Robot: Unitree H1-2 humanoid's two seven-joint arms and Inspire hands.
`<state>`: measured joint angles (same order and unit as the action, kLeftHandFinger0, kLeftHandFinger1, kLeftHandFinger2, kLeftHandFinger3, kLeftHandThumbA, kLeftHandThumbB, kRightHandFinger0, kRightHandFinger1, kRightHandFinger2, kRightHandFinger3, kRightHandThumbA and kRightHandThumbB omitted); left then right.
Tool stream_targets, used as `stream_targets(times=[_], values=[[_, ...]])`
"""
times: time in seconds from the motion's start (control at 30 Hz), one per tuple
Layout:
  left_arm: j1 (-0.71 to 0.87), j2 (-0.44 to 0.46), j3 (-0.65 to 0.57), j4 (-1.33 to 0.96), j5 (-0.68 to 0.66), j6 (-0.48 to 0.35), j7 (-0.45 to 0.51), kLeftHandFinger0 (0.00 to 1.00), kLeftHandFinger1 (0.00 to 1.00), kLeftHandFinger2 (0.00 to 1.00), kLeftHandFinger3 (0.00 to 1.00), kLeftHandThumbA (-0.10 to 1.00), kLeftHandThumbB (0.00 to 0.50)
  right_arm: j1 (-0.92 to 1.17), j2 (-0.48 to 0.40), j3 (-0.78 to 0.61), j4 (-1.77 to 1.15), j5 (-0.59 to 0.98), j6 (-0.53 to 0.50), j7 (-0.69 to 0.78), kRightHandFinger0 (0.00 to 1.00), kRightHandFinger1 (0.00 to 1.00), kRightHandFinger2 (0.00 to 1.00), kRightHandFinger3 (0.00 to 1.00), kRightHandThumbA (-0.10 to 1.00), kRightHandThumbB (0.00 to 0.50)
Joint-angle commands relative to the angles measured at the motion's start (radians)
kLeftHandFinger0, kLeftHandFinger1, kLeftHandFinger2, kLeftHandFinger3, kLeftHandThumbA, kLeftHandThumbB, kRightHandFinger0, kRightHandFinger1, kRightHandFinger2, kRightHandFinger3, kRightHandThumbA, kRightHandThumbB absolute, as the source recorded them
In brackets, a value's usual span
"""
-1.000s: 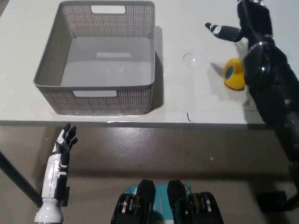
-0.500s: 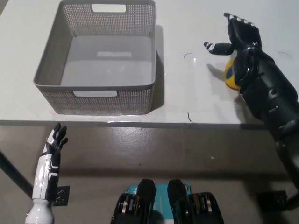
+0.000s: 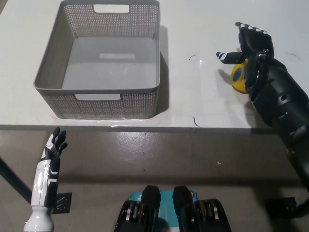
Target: Use the right hand to pick up a yellow duck toy and place it into a container on the left hand side
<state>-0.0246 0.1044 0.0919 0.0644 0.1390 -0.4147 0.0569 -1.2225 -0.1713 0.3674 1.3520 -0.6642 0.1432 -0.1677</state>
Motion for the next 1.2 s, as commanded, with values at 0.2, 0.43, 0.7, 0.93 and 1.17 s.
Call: stream_targets(times=[0.2,0.43,0.7,0.93,1.17], values=[[-0.001,0.01,0.011,-0.032,0.01,-0.043,0.019,1.0,1.0,1.0,1.0,1.0,0.5,-0.057,-0.008,0.004,0.026,0.054,0.034,0.044,1.0,1.0,1.0,1.0,0.84,0.5],[-0.005,0.008,0.02,-0.04,-0.005,-0.031,0.017,1.0,1.0,1.0,1.0,1.0,0.5,-0.041,-0.002,-0.043,0.06,0.122,0.026,0.07,1.0,1.0,1.0,1.0,0.75,0.5],[-0.005,0.011,0.032,-0.041,-0.002,-0.037,0.024,1.0,1.0,1.0,1.0,1.0,0.5,-0.016,0.008,-0.087,0.079,0.177,0.03,0.101,1.0,1.0,1.0,1.0,0.78,0.5],[-0.007,0.021,0.046,-0.042,-0.017,-0.051,0.023,1.0,1.0,1.0,1.0,1.0,0.5,0.006,0.024,-0.086,0.092,0.202,0.04,0.107,1.0,1.0,1.0,1.0,0.79,0.5],[-0.005,0.019,0.057,-0.042,-0.029,-0.051,0.019,1.0,1.0,1.0,1.0,1.0,0.5,0.024,0.038,-0.074,0.098,0.214,0.042,0.113,1.0,1.0,1.0,1.0,0.82,0.5]])
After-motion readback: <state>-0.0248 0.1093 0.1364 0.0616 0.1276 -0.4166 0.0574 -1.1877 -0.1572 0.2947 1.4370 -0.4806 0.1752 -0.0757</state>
